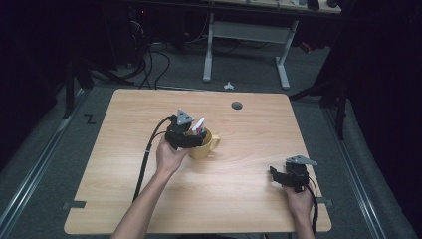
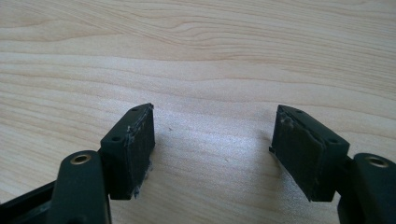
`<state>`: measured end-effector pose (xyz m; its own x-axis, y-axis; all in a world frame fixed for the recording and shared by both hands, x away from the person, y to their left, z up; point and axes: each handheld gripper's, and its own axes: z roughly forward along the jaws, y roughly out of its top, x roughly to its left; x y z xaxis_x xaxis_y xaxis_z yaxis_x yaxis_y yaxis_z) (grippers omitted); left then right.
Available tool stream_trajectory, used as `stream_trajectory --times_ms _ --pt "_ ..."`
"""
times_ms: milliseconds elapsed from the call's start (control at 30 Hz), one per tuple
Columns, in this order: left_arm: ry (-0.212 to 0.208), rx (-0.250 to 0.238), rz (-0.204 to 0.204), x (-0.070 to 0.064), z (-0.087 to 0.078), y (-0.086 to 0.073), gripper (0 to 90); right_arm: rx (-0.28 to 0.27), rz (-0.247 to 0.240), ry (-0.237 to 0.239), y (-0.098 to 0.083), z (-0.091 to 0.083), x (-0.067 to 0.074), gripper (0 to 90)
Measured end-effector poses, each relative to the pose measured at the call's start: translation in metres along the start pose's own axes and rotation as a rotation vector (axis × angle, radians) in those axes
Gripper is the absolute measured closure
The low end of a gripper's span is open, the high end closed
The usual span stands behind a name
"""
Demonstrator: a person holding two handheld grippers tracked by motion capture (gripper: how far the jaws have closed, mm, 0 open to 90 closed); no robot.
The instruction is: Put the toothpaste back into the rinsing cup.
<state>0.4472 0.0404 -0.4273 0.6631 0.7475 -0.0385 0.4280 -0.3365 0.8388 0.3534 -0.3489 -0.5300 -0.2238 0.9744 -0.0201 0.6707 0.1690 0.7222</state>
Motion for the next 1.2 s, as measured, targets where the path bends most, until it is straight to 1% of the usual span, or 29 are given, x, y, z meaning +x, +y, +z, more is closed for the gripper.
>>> stream_trajectory --times_ms 400,467,667,800,900,967,1200 --pt "0.003 -0.005 0.011 0.001 -0.014 -0.001 29.5 0.000 0.000 0.000 0.000 0.000 0.000 30.0" --pt "0.005 -0.002 0.009 0.001 -0.016 -0.002 29.5 0.000 0.000 0.000 0.000 0.000 0.000 30.0" --pt "0.009 -0.020 -0.003 0.003 -0.024 -0.006 29.6 0.000 0.000 0.000 0.000 0.000 0.000 30.0" --pt "0.012 -0.027 -0.012 0.006 -0.029 -0.009 29.8 0.000 0.000 0.000 0.000 0.000 0.000 30.0" --pt "0.015 -0.022 -0.016 0.007 -0.032 -0.012 30.0 0.000 0.000 0.000 0.000 0.000 0.000 30.0" --pt "0.016 -0.030 -0.020 0.008 -0.034 -0.013 30.0 0.000 0.000 0.000 0.000 0.000 0.000 30.0" --pt "0.021 -0.041 -0.023 0.010 -0.041 -0.016 30.0 0.000 0.000 0.000 0.000 0.000 0.000 30.0"
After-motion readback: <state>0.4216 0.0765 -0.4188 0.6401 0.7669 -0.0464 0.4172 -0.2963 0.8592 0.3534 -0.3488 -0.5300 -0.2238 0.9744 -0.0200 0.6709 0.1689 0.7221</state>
